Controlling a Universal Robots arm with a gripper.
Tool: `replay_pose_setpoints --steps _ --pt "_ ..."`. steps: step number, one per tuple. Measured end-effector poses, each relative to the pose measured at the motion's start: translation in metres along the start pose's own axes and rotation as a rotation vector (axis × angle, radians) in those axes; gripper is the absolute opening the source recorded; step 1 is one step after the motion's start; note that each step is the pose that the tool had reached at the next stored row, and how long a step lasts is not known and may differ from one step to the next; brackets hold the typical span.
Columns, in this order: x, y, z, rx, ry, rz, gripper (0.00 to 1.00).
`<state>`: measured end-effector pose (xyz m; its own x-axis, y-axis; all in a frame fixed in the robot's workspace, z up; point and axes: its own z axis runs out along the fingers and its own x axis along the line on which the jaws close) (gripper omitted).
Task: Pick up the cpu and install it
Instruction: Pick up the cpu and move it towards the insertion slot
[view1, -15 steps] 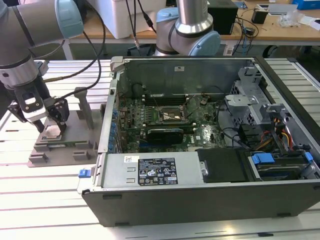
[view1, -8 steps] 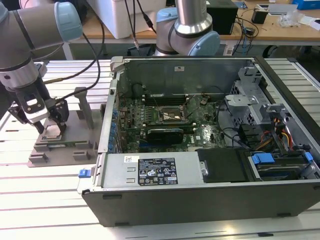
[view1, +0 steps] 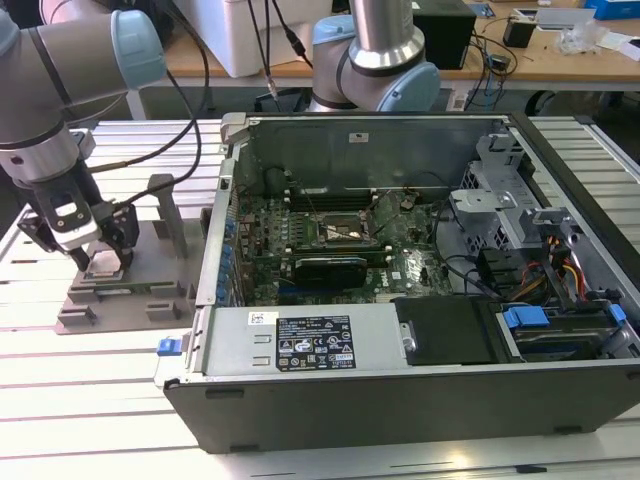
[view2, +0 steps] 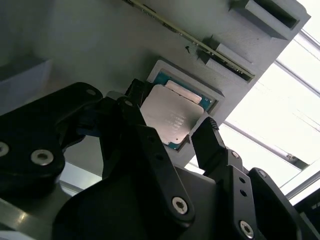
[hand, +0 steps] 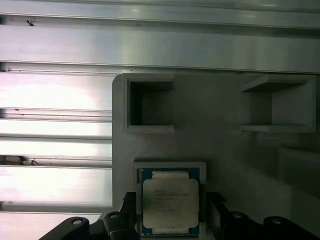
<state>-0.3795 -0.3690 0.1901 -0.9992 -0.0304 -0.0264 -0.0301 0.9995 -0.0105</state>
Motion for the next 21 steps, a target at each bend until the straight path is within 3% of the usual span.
replay_pose_setpoints --steps 5,6,8,21 --pt "0.0000 0.0000 0.0002 -0.0001 -0.0002 0.000 0.66" --pt "0.0000 0.0000 0.0003 -0.0001 0.0000 0.000 0.58" --pt "0.0000 0.0000 0.0003 0.0000 0.0000 0.000 0.54" --pt "-0.0003 0.0003 -0.0003 -0.0004 -0.0012 0.000 0.54"
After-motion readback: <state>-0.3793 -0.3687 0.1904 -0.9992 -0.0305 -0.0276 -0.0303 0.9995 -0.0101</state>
